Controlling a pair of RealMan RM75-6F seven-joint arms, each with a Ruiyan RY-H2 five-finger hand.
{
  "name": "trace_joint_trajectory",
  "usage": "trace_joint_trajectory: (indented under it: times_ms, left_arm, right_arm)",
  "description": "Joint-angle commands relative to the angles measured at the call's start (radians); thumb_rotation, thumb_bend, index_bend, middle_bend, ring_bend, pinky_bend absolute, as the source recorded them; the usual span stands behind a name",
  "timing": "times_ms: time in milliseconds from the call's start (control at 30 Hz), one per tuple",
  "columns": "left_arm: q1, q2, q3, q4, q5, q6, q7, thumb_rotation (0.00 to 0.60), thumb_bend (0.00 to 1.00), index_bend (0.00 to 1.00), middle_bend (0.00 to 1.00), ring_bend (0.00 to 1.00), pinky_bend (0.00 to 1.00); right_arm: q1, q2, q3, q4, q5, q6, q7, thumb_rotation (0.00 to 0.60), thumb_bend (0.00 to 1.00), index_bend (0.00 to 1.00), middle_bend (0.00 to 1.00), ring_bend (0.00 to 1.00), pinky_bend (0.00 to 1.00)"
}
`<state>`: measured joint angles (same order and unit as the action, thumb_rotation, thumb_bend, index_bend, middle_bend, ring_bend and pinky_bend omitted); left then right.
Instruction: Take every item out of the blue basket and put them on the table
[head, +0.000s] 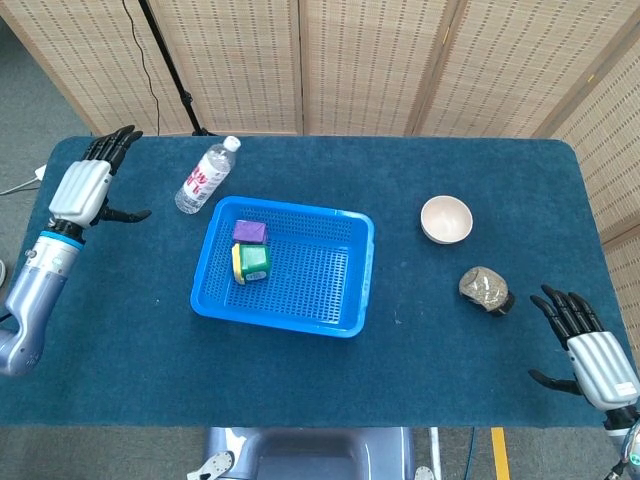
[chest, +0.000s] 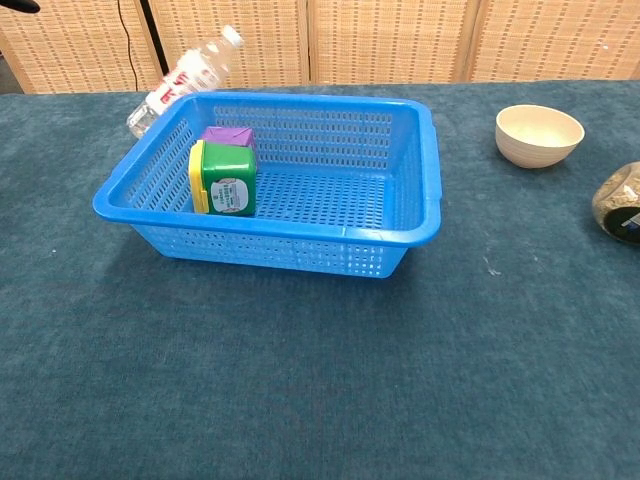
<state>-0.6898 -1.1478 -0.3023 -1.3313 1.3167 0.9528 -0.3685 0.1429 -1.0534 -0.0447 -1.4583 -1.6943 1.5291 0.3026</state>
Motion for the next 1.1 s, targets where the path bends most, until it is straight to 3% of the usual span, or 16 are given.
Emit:
trace_joint_trajectory:
  times_ms: [33, 233, 400, 767, 1100]
  left_arm:
    - [0.023, 0.084, 0.034, -0.129, 0.082, 0.031, -0.016, 0.6, 0.06, 0.0, 0.0, 0.0, 0.05]
    - [0.021, 0.167, 0.114, -0.33, 0.14, -0.051, 0.1, 0.6, 0.06, 0.0, 0.0, 0.0, 0.05]
    - [-0.013, 0.106, 0.145, -0.374, 0.066, -0.14, 0.237, 0.6, 0.06, 0.0, 0.0, 0.0, 0.05]
    - [-0.094, -0.114, 0.135, -0.27, -0.215, -0.193, 0.483, 0.6, 0.06, 0.0, 0.0, 0.0, 0.05]
    - [-0.163, -0.246, 0.106, -0.162, -0.365, -0.188, 0.575, 0.6, 0.06, 0.0, 0.0, 0.0, 0.05]
  right_arm:
    - [-0.002, 0.003, 0.0, -0.003, -0.004, 0.005, 0.007, 0.6, 0.0, 0.0, 0.01, 0.0, 0.05]
    - [-0.006, 0.014, 0.0, -0.004, -0.011, 0.02, 0.027, 0.6, 0.0, 0.0, 0.01, 0.0, 0.05]
    - [-0.007, 0.018, 0.001, 0.0, -0.011, 0.021, 0.043, 0.6, 0.0, 0.0, 0.01, 0.0, 0.05]
    - [-0.001, 0.013, 0.001, 0.008, -0.011, 0.003, 0.049, 0.6, 0.0, 0.0, 0.01, 0.0, 0.05]
    - [0.004, 0.009, 0.006, 0.017, 0.002, -0.013, 0.053, 0.6, 0.0, 0.0, 0.01, 0.0, 0.05]
